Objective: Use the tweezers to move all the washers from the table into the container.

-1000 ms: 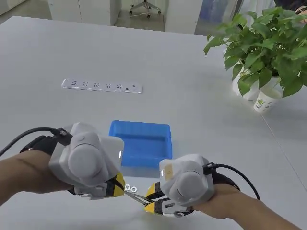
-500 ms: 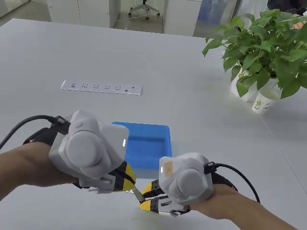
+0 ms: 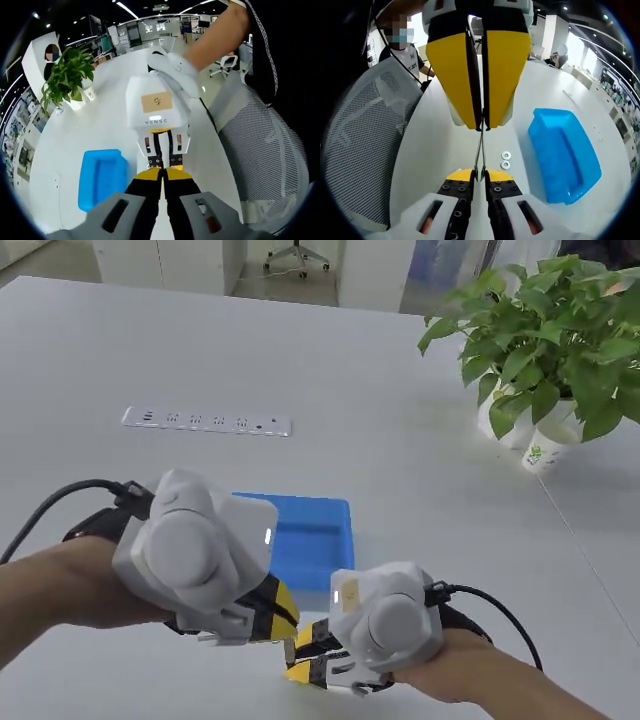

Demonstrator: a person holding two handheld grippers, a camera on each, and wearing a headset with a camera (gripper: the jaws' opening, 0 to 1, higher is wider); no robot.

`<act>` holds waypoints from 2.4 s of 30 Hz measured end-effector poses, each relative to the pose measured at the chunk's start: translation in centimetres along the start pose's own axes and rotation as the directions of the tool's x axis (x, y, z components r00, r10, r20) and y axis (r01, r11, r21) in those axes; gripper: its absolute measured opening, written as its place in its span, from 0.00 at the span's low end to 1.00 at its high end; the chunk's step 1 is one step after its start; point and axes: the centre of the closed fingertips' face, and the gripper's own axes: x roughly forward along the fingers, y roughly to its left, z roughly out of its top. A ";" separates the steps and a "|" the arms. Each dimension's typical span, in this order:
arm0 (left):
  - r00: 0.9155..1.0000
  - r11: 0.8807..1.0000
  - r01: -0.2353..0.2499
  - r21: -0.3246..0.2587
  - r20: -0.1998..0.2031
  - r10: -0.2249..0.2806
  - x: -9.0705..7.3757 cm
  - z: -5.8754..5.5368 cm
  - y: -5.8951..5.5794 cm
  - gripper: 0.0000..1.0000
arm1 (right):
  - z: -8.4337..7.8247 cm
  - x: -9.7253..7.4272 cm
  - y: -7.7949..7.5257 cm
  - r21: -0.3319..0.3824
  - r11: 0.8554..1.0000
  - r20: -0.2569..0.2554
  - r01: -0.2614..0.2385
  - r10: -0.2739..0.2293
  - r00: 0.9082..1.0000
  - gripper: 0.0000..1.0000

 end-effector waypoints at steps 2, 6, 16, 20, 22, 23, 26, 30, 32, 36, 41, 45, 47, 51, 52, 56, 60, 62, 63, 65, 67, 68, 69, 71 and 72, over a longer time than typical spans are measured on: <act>1.000 1.000 0.001 -0.001 0.005 -0.001 0.0 0.0 0.1 0.08 | 0.0 0.0 0.0 0.000 1.000 0.001 -0.002 0.002 1.000 0.11; 1.000 1.000 0.012 0.005 -0.012 -0.012 0.2 -0.5 -0.1 0.10 | 0.1 0.1 0.0 0.002 1.000 0.002 -0.001 0.001 1.000 0.11; 0.998 0.999 0.038 -0.018 -0.049 -0.038 1.3 -2.2 -0.4 0.11 | 0.0 0.0 0.0 0.003 1.000 -0.002 0.000 0.000 1.000 0.11; 0.999 0.999 0.040 -0.029 -0.033 -0.041 1.5 -2.0 -0.5 0.09 | 0.0 0.0 0.0 0.003 1.000 -0.002 0.001 -0.001 1.000 0.11; 0.999 0.999 0.039 -0.032 -0.030 -0.040 1.6 -2.0 -0.4 0.07 | 0.0 0.1 0.0 0.004 1.000 -0.001 -0.001 0.001 1.000 0.11; 0.999 0.999 0.038 -0.032 -0.029 -0.039 1.6 -2.0 -0.4 0.07 | 0.0 0.1 0.0 0.005 1.000 -0.001 0.001 -0.001 1.000 0.11; 0.999 0.999 0.044 -0.029 -0.027 -0.045 1.6 -1.9 -0.5 0.07 | 0.0 0.1 0.0 0.004 1.000 0.000 0.001 -0.001 1.000 0.11; 0.998 0.999 0.048 -0.017 -0.032 -0.049 1.5 -1.9 -0.6 0.07 | 0.0 0.0 0.0 0.003 1.000 -0.004 0.001 -0.001 1.000 0.12; 0.998 0.999 0.047 -0.009 -0.034 -0.047 1.5 -1.9 -0.5 0.06 | 0.0 0.0 0.0 0.000 1.000 -0.004 0.002 -0.002 1.000 0.12; 0.999 0.999 0.043 0.005 -0.033 -0.043 1.3 -1.6 -0.2 0.06 | 0.2 -0.3 -0.4 0.005 1.000 0.008 0.015 -0.015 1.000 0.12; 0.999 0.999 0.037 0.019 -0.030 -0.036 1.3 -1.3 0.3 0.06 | 0.1 -0.6 -1.1 0.007 0.999 0.013 0.034 -0.034 0.999 0.12; 0.999 0.999 0.035 0.023 -0.028 -0.035 1.4 -1.3 0.7 0.06 | 0.0 -0.8 -1.5 0.014 0.999 0.016 0.046 -0.046 0.999 0.12; 0.999 0.999 0.034 0.026 -0.027 -0.033 1.5 -1.2 0.9 0.06 | -0.1 -0.9 -1.7 0.017 0.999 0.016 0.051 -0.051 0.999 0.12; 0.999 0.999 0.033 0.031 -0.024 -0.032 1.6 -1.1 1.2 0.06 | -0.2 -1.0 -1.9 0.017 0.998 0.016 0.059 -0.059 0.998 0.12; 0.999 0.999 0.033 0.032 -0.023 -0.032 1.6 -1.1 1.3 0.06 | -0.2 -1.0 -2.0 0.017 0.998 0.016 0.061 -0.061 0.998 0.12; 0.999 0.999 0.032 0.037 -0.019 -0.031 1.7 -1.0 1.6 0.06 | -0.3 -1.1 -2.4 0.020 0.997 0.015 0.070 -0.071 0.997 0.12; 0.999 0.999 0.029 0.042 -0.016 -0.028 1.8 -0.9 2.0 0.06 | -0.4 -1.2 -2.7 0.024 0.997 0.016 0.080 -0.080 0.997 0.12; 1.000 0.999 0.027 0.046 -0.015 -0.027 1.9 -0.9 2.1 0.06 | -0.5 -1.3 -3.0 0.026 0.996 0.016 0.086 -0.086 0.996 0.12; 1.000 0.999 0.028 0.047 -0.015 -0.027 1.9 -0.8 2.2 0.06 | -0.5 -1.3 -3.1 0.027 0.996 0.016 0.087 -0.088 0.996 0.12; 1.000 0.998 0.028 0.049 -0.015 -0.027 1.9 -0.8 2.3 0.06 | -0.6 -1.3 -3.2 0.027 0.996 0.015 0.090 -0.091 0.996 0.12; 1.000 0.998 0.027 0.050 -0.013 -0.027 2.0 -0.8 2.5 0.06 | -0.6 -1.3 -3.3 0.028 0.995 0.015 0.094 -0.095 0.995 0.12; 1.000 0.998 0.027 0.051 -0.013 -0.027 2.1 -0.7 2.6 0.06 | -0.7 -1.3 -3.4 0.028 0.995 0.014 0.095 -0.096 0.995 0.12; 1.000 0.998 0.028 0.051 -0.012 -0.028 2.1 -0.7 2.6 0.06 | -0.7 -1.3 -3.4 0.027 0.995 0.014 0.096 -0.096 0.995 0.12; 0.999 0.998 0.030 0.053 -0.012 -0.030 2.2 -0.7 2.7 0.06 | -0.8 -1.3 -3.5 0.025 0.995 0.012 0.098 -0.098 0.995 0.12; 0.999 0.998 0.031 0.053 -0.012 -0.030 2.3 -0.6 2.7 0.06 | -0.9 -1.3 -3.6 0.026 0.995 0.010 0.098 -0.098 0.995 0.12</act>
